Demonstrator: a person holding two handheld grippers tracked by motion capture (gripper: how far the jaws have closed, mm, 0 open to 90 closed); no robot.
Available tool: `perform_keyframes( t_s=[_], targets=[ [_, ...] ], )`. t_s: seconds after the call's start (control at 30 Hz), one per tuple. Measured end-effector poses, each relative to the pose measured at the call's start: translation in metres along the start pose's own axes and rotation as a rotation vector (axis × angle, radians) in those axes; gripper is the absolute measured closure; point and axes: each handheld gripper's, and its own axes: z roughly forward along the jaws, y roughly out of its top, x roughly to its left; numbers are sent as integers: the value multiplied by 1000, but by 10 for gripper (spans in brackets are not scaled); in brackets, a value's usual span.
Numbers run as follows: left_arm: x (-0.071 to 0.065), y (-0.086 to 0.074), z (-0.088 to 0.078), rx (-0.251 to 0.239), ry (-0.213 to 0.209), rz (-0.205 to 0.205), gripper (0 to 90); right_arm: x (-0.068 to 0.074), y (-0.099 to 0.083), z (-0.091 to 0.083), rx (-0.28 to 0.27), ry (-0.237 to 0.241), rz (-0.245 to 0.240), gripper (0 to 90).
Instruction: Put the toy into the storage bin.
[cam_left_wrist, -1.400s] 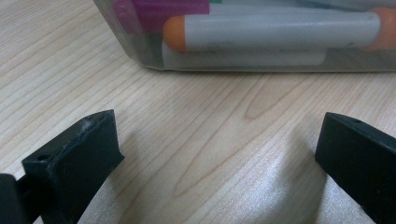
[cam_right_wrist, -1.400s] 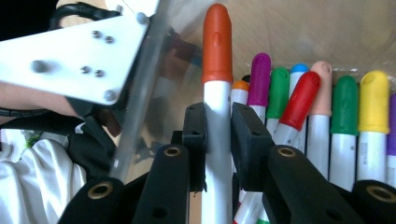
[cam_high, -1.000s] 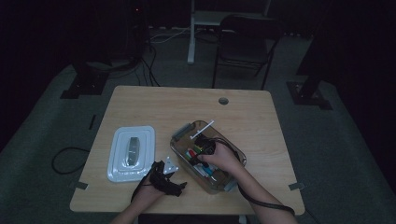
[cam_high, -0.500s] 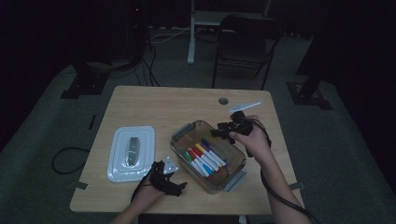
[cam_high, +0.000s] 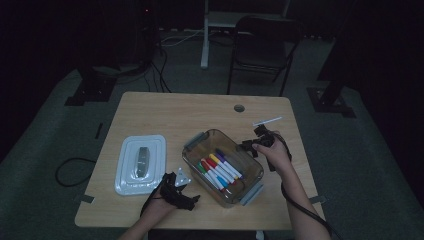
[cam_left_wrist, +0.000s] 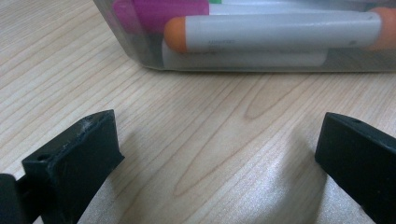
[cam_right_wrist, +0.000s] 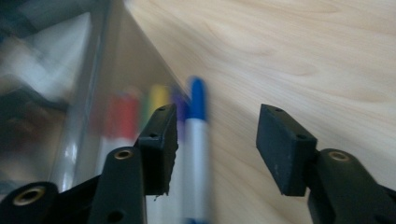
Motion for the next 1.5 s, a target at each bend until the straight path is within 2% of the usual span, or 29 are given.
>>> perform_keyframes(
  t_s=[0.03,0.07,0.1,0.17,0.23,0.33,0.43,0.53,0.6,0.7,0.83,0.93,1.23,1.47,1.5],
  targets=[
    [0,0,0,0,0,0,5,-3,-1,3,-16,39,12,480],
    [0,0,0,0,0,0,5,-6,-2,5,-18,60,32,480],
    [0,0,0,0,0,0,5,-7,-1,6,-21,68,30,483],
    [0,0,0,0,0,0,5,-10,0,7,-9,51,5,499],
    [0,0,0,0,0,0,5,-14,-1,9,-5,35,6,498],
    [0,0,0,0,0,0,5,-17,-3,18,50,43,-24,484],
    [0,0,0,0,0,0,5,-22,-8,34,111,100,-37,477],
    [0,0,0,-1,0,0,5,-23,-11,46,158,128,-66,487],
    [0,0,0,0,0,0,5,-24,-13,52,179,110,-77,482],
    [0,0,0,0,0,0,5,-23,-11,56,180,104,-94,499],
    [0,0,0,0,0,0,5,-19,-8,58,200,77,-139,499],
    [0,0,0,0,0,0,5,-18,-6,58,208,66,-145,494],
    [0,0,0,-1,0,-2,5,-14,-6,58,219,53,-119,524],
    [0,0,0,-1,0,-1,5,-4,-7,59,234,23,-135,523],
    [0,0,0,-1,-1,-2,5,-3,-7,61,235,22,-150,523]
  ],
)
